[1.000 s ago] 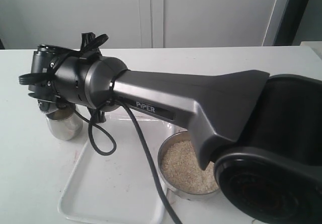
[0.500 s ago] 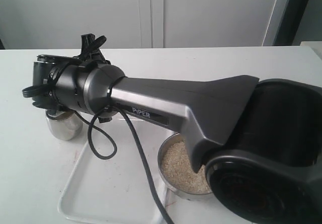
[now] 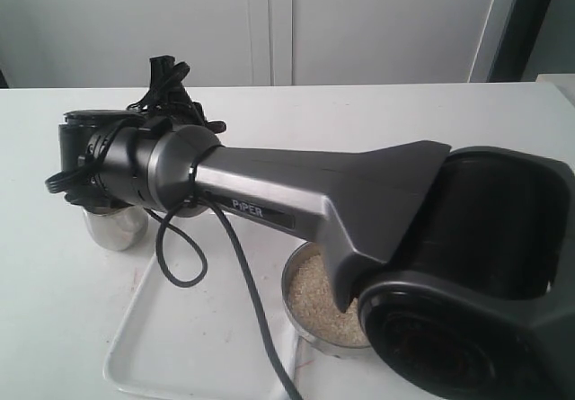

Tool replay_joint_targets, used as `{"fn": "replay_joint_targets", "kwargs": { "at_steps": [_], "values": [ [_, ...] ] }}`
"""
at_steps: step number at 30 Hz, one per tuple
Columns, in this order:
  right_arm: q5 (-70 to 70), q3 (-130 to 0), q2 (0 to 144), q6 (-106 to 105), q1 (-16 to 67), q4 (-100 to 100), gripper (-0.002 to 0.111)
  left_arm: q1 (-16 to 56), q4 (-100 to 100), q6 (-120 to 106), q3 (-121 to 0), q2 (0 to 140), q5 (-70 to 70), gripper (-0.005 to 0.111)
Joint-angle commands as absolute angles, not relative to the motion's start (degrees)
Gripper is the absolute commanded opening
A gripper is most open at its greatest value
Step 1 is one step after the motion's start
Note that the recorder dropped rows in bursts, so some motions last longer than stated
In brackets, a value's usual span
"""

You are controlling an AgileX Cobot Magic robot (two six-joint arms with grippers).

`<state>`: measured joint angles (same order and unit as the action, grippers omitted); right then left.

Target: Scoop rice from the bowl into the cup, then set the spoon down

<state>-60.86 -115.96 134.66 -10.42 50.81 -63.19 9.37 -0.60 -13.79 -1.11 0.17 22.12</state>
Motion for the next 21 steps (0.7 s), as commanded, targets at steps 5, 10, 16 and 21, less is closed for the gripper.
{"fn": "replay_joint_targets", "kwargs": {
  "at_steps": [5,10,16,21],
  "values": [
    [-62.04,-113.51,134.07,-9.83,52.11,-65.10,0.000,9.38,-0.51,-13.47,-0.58,0.00,24.00,0.014],
    [-63.33,-112.31,134.07,-5.01,52.58,-67.83,0.000,9.38,-0.51,-13.47,-0.58,0.00,24.00,0.014],
    [-64.30,-112.31,134.07,-3.12,53.24,-69.61,0.000,9.38,-0.51,-13.47,-0.58,0.00,24.00,0.014],
    [-64.92,-111.81,134.07,-3.12,53.69,-70.06,0.000,9.38,-0.51,-13.47,-0.58,0.00,24.00,0.014]
  ]
}}
